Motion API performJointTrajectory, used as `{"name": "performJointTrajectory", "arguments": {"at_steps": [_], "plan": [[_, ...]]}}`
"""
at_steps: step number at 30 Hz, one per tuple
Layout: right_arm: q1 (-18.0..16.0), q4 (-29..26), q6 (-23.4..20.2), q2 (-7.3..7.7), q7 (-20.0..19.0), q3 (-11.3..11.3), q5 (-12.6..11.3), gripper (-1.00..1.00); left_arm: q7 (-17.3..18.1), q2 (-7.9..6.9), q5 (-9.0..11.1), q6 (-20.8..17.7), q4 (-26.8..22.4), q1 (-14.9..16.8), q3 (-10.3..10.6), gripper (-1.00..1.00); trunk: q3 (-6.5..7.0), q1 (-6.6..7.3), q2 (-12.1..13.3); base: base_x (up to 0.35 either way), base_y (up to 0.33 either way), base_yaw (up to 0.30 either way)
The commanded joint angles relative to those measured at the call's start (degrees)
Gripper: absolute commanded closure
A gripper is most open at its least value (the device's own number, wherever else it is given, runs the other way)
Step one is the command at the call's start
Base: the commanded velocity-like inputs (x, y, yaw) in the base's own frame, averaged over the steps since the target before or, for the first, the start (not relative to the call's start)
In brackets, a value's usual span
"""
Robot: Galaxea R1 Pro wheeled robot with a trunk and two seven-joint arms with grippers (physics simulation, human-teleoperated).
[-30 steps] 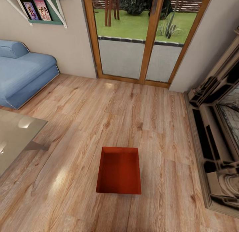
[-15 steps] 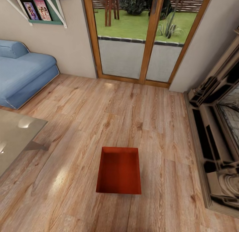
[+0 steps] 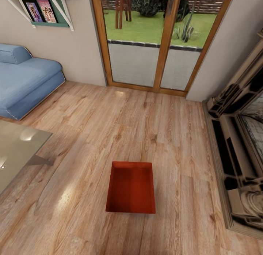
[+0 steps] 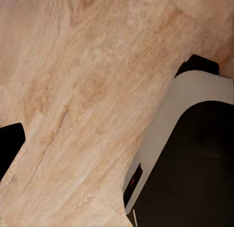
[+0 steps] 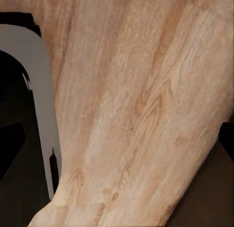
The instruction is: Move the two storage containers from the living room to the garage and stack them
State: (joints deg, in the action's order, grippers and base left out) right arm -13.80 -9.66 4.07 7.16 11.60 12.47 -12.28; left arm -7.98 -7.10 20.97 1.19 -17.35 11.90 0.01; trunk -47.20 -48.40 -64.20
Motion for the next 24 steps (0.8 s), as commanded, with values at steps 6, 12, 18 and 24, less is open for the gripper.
{"name": "performJointTrajectory", "arguments": {"at_steps": [6, 12, 18, 24], "plan": [[-12.6, -0.7, -0.3, 0.15, 5.0, -0.2, -1.0, -1.0, -2.8, -4.34, 0.4, -14.9, -11.1, 1.0, -0.1, -1.0, -0.05, 0.01, 0.0, 0.0, 0.0, 0.0], [-23.4, 1.7, -0.5, -0.58, 6.5, -0.3, -1.2, -1.0, -4.2, -3.24, 0.2, -18.9, -7.4, 13.4, 0.3, -1.0, -0.05, 0.01, 0.0, 0.0, 0.0, 0.0], [-28.5, 2.1, 0.5, -10.62, 5.9, -0.1, -0.6, -1.0, -4.4, 9.35, -7.6, -18.9, 0.2, 28.4, 0.8, -1.0, -0.05, 0.01, 0.0, 0.0, 0.0, 0.0], [-28.8, 2.4, 4.6, -14.74, 1.6, 0.3, -0.4, -1.0, -4.4, 13.92, -19.3, -11.0, -1.8, 29.5, 0.4, -1.0, -0.05, 0.01, 0.0, 0.0, 0.0, 0.0]]}}
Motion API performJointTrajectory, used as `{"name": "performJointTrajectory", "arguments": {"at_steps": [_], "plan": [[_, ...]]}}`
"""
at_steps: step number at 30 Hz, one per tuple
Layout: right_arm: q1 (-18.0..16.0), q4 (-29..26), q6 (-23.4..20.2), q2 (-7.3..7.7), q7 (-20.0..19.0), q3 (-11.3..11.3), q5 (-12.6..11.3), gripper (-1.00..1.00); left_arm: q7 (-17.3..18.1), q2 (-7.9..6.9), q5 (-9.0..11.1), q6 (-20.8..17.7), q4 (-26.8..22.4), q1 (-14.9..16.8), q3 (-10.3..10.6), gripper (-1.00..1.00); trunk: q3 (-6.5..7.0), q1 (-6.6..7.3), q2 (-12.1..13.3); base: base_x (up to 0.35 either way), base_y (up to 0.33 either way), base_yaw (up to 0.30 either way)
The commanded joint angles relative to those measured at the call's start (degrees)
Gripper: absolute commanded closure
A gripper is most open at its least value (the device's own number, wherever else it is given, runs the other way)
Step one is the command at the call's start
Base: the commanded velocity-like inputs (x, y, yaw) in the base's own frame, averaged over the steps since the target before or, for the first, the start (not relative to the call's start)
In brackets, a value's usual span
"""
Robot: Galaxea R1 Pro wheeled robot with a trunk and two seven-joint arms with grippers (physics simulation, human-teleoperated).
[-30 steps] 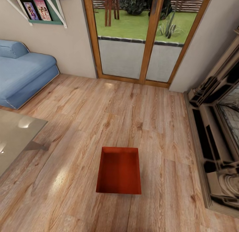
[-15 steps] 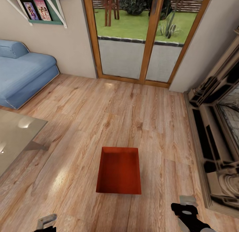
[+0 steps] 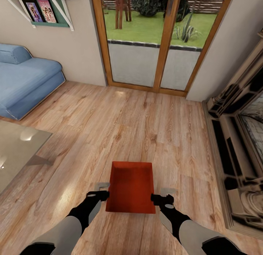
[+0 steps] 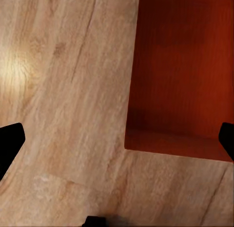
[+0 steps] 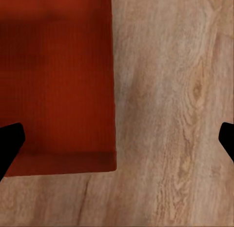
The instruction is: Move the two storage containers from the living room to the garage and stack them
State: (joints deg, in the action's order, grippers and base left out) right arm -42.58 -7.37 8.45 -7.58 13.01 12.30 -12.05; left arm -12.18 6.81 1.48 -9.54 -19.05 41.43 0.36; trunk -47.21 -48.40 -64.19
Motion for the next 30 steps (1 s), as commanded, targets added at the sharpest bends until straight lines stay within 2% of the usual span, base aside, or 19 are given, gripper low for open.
{"name": "performJointTrajectory", "arguments": {"at_steps": [1, 3, 7, 30], "plan": [[0.0, 0.3, 0.5, -0.04, -2.0, 0.5, -0.6, -1.0, -0.2, -0.01, -0.1, 0.7, -0.7, 0.0, 0.1, -1.0, -0.03, 0.0, 0.0, 0.0, 0.0, 0.0], [0.0, 0.9, 0.6, 0.0, -5.6, 0.4, -0.7, -1.0, -0.2, -0.01, -0.2, 1.1, -1.0, 0.0, 0.2, -1.0, -0.03, 0.0, 0.0, 0.0, 0.0, 0.0], [0.0, 3.8, 1.2, 0.05, -7.6, 0.4, -0.6, -1.0, -0.1, 0.01, -0.2, 1.2, -1.2, 0.0, 0.2, -1.0, -0.03, 0.0, 0.0, 0.0, 0.0, 0.0], [0.0, 4.8, 1.4, -0.09, -7.6, 0.3, -0.7, -1.0, -0.2, 0.69, 0.2, 1.2, -0.5, 0.0, 0.2, -1.0, -0.03, 0.0, 0.0, 0.0, 0.0, 0.0]]}}
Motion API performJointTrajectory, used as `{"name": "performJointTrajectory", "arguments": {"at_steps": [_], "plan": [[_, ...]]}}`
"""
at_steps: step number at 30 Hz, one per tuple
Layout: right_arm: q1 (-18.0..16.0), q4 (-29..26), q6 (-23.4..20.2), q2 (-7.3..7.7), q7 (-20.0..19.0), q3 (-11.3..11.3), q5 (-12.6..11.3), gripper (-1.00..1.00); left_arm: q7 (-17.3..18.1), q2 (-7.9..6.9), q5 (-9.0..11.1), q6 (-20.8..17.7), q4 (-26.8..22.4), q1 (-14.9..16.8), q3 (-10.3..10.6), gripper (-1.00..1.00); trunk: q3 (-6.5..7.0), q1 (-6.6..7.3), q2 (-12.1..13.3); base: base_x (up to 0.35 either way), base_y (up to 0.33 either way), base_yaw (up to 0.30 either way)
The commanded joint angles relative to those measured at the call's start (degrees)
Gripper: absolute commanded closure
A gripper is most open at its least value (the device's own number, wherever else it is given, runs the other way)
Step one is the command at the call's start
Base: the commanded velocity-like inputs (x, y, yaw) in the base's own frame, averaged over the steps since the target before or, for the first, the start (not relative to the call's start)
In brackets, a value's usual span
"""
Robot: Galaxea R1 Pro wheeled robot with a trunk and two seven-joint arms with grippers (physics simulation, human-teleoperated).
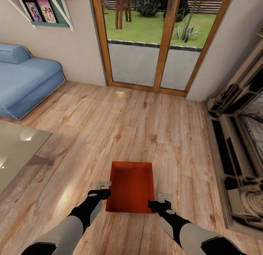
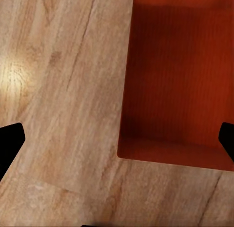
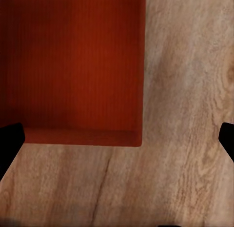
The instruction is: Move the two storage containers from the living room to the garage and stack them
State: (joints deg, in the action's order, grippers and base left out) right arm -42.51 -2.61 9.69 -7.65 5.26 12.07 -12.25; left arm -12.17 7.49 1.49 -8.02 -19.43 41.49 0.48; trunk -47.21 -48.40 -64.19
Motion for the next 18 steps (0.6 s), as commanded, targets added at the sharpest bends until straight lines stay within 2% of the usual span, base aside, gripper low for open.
{"name": "performJointTrajectory", "arguments": {"at_steps": [1, 10, 18], "plan": [[0.0, 0.1, 0.2, 0.02, 0.2, 0.5, -0.7, -1.0, -0.2, 0.03, 0.2, -0.3, -0.1, 0.0, 0.1, -1.0, -0.03, 0.0, 0.0, 0.0, 0.0, 0.0], [0.0, 0.1, 2.0, -0.03, 0.2, 0.5, -0.9, -1.0, -0.2, 0.45, 0.2, -0.3, -0.1, 0.0, 0.0, -1.0, -0.03, 0.0, 0.0, 0.0, 0.0, 0.0], [0.0, -0.8, 1.2, 0.41, 0.4, 0.4, -0.8, -1.0, -0.2, 0.42, 0.4, -0.3, 0.0, 0.0, 0.0, -1.0, -0.21, -0.22, -0.4, 0.0, 0.0, 0.0]]}}
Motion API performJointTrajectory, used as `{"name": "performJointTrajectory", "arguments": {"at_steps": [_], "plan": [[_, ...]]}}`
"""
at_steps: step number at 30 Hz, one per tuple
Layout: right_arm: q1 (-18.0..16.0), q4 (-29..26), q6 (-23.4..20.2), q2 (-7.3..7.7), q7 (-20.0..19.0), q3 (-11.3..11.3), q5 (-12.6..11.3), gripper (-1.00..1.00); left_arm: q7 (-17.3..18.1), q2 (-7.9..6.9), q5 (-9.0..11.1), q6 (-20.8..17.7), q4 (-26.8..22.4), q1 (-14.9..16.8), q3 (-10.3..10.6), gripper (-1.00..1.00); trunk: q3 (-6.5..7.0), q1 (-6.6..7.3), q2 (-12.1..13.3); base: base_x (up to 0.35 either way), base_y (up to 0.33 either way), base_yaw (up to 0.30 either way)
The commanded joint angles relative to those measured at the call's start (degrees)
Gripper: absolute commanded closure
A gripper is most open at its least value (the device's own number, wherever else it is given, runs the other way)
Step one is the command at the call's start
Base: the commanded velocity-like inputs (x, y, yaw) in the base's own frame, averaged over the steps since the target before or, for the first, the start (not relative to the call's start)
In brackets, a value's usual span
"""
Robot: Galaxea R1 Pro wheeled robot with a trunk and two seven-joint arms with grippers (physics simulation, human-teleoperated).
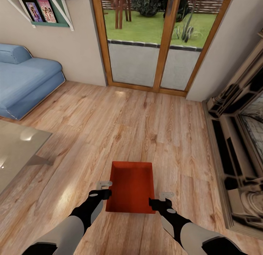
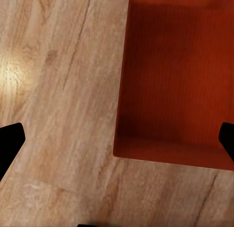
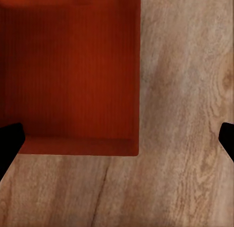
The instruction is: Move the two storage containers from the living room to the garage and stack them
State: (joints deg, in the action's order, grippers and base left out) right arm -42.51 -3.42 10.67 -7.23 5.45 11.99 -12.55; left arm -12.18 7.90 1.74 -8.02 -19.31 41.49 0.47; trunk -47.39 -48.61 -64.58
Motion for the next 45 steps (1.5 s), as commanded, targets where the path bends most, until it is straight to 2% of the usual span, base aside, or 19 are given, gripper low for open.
{"name": "performJointTrajectory", "arguments": {"at_steps": [1, 7, 15, 21, 45], "plan": [[0.0, 0.0, 0.2, 0.01, 0.2, 0.6, -0.6, -1.0, -0.2, 0.01, 0.2, -0.3, -0.1, 0.0, 0.1, -1.0, -0.22, -0.23, -0.4, 0.0, 0.0, 0.0], [-0.1, -0.2, 0.2, 0.09, 0.2, 0.5, -0.5, -1.0, -0.2, -0.07, 0.2, -0.3, 0.0, 0.0, 0.1, -1.0, -1.3, -1.54, -2.8, 0.0, 0.0, 0.0], [-0.2, -3.8, 0.2, 0.23, 0.2, 0.5, -0.7, -1.0, -0.2, 0.06, 0.0, -0.3, 1.1, 0.0, 0.1, -1.0, -2.73, -3.3, -6.1, 0.0, 0.0, 0.0], [-1.9, -4.0, 0.5, 0.19, 0.2, 0.3, -0.9, -1.0, -0.2, -0.05, 0.0, -0.3, 1.6, 0.0, 0.1, -1.0, -3.81, -4.62, -8.5, 0.0, 0.0, 0.0], [-2.1, -3.3, 1.4, 0.52, 0.2, 0.9, 0.1, -1.0, -0.2, -0.2, 0.2, -0.3, 1.8, 0.0, 0.0, -1.0, -3.81, -4.62, -8.5, 0.0, 0.0, 0.0]]}}
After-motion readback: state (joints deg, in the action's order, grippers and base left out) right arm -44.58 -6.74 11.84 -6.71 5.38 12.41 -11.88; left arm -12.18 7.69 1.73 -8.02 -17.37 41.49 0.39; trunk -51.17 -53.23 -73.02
